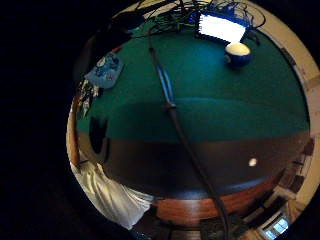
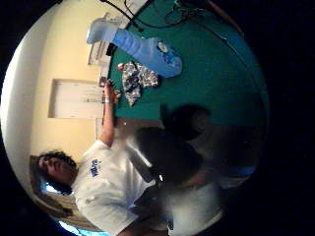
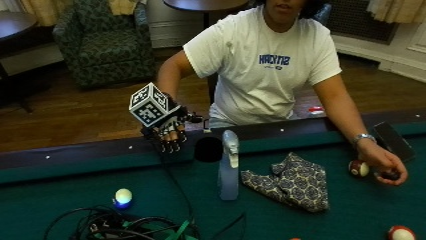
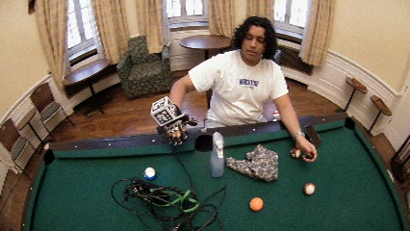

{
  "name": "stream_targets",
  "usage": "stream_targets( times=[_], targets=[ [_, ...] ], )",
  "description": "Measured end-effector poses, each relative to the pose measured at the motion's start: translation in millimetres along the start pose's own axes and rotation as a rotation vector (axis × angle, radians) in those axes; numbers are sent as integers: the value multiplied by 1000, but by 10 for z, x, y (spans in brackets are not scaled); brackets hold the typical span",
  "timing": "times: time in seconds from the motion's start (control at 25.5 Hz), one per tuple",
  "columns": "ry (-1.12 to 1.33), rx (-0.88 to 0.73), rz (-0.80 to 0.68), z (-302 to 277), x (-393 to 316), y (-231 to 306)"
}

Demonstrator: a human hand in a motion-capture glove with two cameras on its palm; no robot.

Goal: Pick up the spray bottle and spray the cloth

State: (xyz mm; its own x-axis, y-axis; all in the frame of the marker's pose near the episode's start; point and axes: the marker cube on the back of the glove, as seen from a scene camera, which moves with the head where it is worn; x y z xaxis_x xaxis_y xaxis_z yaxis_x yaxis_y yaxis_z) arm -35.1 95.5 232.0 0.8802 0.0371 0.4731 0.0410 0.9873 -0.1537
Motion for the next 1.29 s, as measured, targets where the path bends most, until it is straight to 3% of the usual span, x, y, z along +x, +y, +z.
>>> stream_targets(
  times=[0.27, 0.82, 1.29],
  targets=[
    [-273, 28, 25, 214, -152, -92],
    [-472, 90, 11, 446, -376, -423],
    [-624, 309, 60, 434, -397, -705]
  ],
)
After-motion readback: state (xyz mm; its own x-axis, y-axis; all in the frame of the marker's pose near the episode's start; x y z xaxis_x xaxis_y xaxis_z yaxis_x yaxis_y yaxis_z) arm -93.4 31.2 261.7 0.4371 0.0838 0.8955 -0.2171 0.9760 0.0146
